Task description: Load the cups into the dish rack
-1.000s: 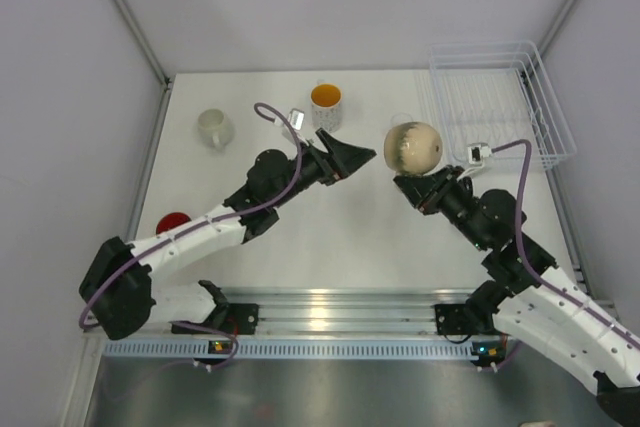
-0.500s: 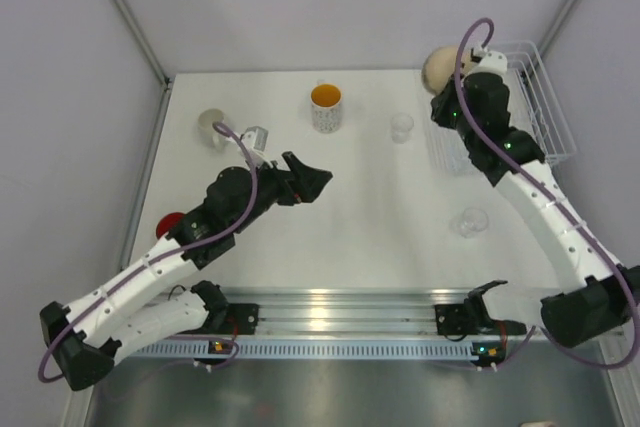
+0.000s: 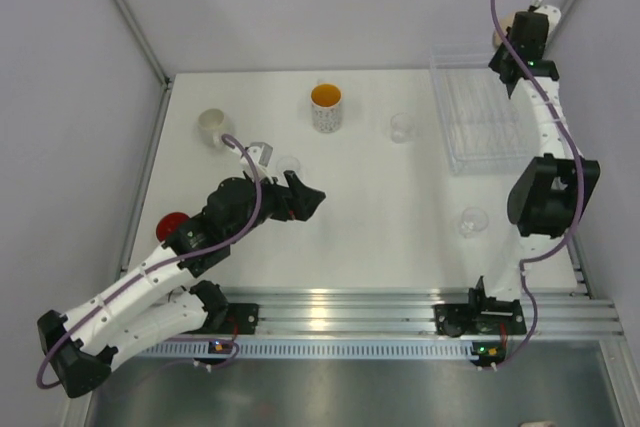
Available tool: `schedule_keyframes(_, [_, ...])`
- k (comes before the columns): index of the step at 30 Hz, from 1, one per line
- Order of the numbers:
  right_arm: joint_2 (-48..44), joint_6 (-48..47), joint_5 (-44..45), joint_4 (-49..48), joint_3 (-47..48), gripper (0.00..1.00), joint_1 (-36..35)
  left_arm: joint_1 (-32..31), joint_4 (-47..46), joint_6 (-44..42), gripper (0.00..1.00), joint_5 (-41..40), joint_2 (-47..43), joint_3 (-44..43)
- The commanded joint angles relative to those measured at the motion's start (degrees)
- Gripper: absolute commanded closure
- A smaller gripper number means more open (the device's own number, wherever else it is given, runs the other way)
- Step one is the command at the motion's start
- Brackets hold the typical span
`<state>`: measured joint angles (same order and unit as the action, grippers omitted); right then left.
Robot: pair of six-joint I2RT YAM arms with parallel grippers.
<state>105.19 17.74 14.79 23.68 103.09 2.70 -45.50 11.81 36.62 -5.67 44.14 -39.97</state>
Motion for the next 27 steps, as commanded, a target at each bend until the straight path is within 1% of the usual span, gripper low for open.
schedule_keyframes(1, [4.31,-1.12,-1.77,-6.02,9.13,1.0,4.06,-0.21,-0.39,-0.68,0.04,0.05,-0.28,0.77])
schedule_keyframes(6, [14.15,-2.0,-4.5,-6.54,16.52,1.0,6.61,-0.21,-1.09,0.64,0.04,1.1,0.42,1.2])
schedule_keyframes(12, [21.8,-1.57,-5.82,-7.24,22.15,1.0,7.41,-0.21,-1.0,0.64,0.04,1.19,1.39,0.94])
schedule_keyframes(15, [24.18,-1.74,-6.7,-8.91,22.85,1.0,7.5,-0.21,-1.0,1.08,0.04,0.75,1.21,0.85])
schedule_keyframes(27, [31.21,-5.16,-6.0,-10.41,25.23,1.0,8.64,-0.21,-1.0,1.0,0.05,1.98,1.65,0.24])
